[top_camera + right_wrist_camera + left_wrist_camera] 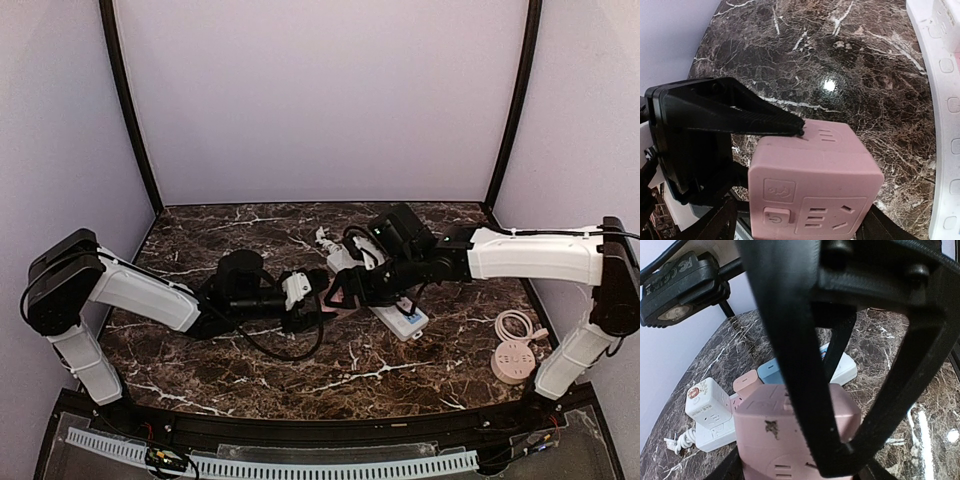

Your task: Insert the plug

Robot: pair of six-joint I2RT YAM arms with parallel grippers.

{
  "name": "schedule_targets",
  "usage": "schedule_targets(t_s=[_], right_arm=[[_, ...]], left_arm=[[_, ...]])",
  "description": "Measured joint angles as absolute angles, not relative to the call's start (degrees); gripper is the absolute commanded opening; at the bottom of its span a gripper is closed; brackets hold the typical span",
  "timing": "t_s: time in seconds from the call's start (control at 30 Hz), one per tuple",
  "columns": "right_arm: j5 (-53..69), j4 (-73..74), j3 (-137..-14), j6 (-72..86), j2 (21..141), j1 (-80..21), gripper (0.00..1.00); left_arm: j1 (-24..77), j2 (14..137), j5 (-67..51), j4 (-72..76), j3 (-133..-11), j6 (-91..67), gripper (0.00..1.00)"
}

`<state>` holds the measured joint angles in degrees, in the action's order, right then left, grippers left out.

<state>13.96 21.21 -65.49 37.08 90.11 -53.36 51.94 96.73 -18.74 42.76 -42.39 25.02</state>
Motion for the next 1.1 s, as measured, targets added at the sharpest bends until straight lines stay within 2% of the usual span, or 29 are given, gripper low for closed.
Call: schedule_targets(t_s=[0.23,0.3,0.43,0.57,0.63,0.67,0.7,0.83,1.1], right_arm=[[11.29,22.74,-67.11,37.19,92.4,-53.34,0.69],[10.74,22.94,-67.42,37.12,92.86,-53.34,0.63],[10.04,23.22,-67.61,38.06,93.17,-53.21,0.41],[10.04,23.27,-67.68,37.87,93.34,-53.15,0.21],[9.98,23.33,-67.68,37.8,93.41,-53.15,0.14],[9.93,23.38,-67.68,37.78,93.43,-53.15,0.12],[9.85,23.4,-67.68,37.76,93.43,-53.15,0.1],[9.52,23.66,-67.85,36.6,93.43,-53.25,0.07],[6.55,29.58,-68.58,32.82,93.17,-53.52,0.0]], left_arm=[[52.69,97.62,-15.57,42.15,-43.09,24.99,0.01],[52.8,97.65,-15.09,41.98,-43.09,24.99,0.01],[53.08,97.91,-13.85,42.02,-43.09,25.04,0.02],[53.25,98.17,-13.45,42.22,-43.13,24.73,0.19],[53.28,98.37,-13.41,42.52,-43.13,24.53,0.43],[53.28,98.48,-13.41,42.7,-43.11,24.38,0.51],[53.3,98.54,-13.41,42.92,-43.07,24.21,0.66],[53.63,98.59,-13.3,46.06,-41.74,23.11,0.96],[54.02,96.31,-11.44,50.06,-38.46,21.15,0.99]])
